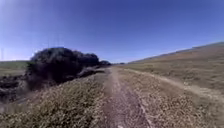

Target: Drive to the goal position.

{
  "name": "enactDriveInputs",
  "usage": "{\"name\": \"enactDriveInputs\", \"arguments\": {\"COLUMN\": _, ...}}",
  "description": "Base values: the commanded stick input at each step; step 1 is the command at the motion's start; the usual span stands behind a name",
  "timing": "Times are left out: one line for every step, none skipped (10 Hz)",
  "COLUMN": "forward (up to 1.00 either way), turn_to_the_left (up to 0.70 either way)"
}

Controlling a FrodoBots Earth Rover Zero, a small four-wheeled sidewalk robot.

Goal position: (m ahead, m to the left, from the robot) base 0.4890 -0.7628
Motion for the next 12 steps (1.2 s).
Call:
{"name": "enactDriveInputs", "arguments": {"forward": 0.70, "turn_to_the_left": 0.00}}
{"name": "enactDriveInputs", "arguments": {"forward": 0.70, "turn_to_the_left": 0.00}}
{"name": "enactDriveInputs", "arguments": {"forward": 0.70, "turn_to_the_left": 0.00}}
{"name": "enactDriveInputs", "arguments": {"forward": 0.70, "turn_to_the_left": 0.00}}
{"name": "enactDriveInputs", "arguments": {"forward": 0.70, "turn_to_the_left": 0.00}}
{"name": "enactDriveInputs", "arguments": {"forward": 0.70, "turn_to_the_left": 0.00}}
{"name": "enactDriveInputs", "arguments": {"forward": 0.70, "turn_to_the_left": 0.00}}
{"name": "enactDriveInputs", "arguments": {"forward": 0.70, "turn_to_the_left": 0.00}}
{"name": "enactDriveInputs", "arguments": {"forward": 0.70, "turn_to_the_left": 0.00}}
{"name": "enactDriveInputs", "arguments": {"forward": 0.70, "turn_to_the_left": 0.00}}
{"name": "enactDriveInputs", "arguments": {"forward": 0.70, "turn_to_the_left": 0.00}}
{"name": "enactDriveInputs", "arguments": {"forward": 0.70, "turn_to_the_left": 0.00}}
